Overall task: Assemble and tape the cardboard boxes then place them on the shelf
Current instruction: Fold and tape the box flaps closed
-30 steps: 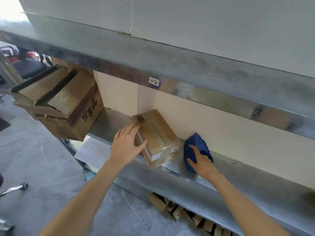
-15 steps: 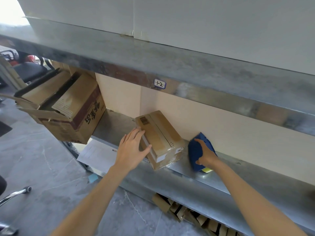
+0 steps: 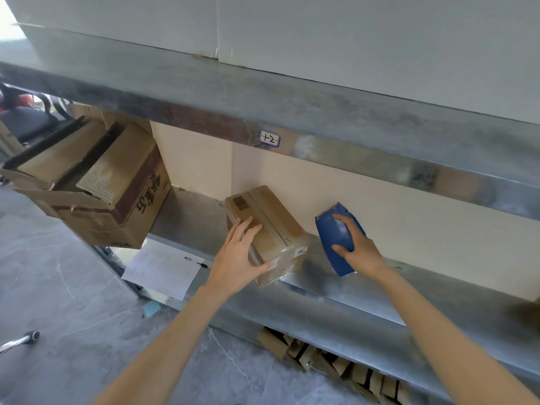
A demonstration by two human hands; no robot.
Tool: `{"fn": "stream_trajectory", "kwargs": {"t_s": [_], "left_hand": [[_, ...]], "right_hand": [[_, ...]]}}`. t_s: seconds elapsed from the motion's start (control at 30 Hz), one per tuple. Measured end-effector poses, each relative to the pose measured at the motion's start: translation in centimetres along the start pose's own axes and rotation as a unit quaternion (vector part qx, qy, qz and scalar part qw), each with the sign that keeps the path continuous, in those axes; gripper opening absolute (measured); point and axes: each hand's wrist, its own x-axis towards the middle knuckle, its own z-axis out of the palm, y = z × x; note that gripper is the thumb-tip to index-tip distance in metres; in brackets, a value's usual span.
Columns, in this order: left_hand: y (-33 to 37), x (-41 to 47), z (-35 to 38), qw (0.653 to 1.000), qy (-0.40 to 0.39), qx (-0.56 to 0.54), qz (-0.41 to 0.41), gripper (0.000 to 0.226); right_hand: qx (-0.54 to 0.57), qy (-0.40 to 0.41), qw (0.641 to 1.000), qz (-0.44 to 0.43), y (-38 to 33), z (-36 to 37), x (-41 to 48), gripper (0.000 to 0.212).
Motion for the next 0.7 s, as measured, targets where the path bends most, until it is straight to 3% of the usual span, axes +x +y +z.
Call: {"fn": "stream_trajectory", "kwargs": {"t_s": [0.23, 0.47, 0.7], "left_hand": [[-1.1, 0.1, -0.6, 1.000, -0.013, -0.023, 0.007, 0.093], [-0.6, -0.2, -0.6, 0.999, -0.010, -0.026, 0.020, 0.089], [0.0, -0.1, -2.6, 0.999, -0.009, -0.041, 0.018, 0.069]], "right_hand": [[0.011, -0.041, 0.995, -0.089, -4.8, -1.5, -1.8, 0.059], [-0.055, 0.041, 0.987, -0.147, -8.4, 1.4, -2.2, 0.041], [-0.116, 0.056, 0.976, -0.173, -8.1, 0.9, -2.5, 0.045]]}}
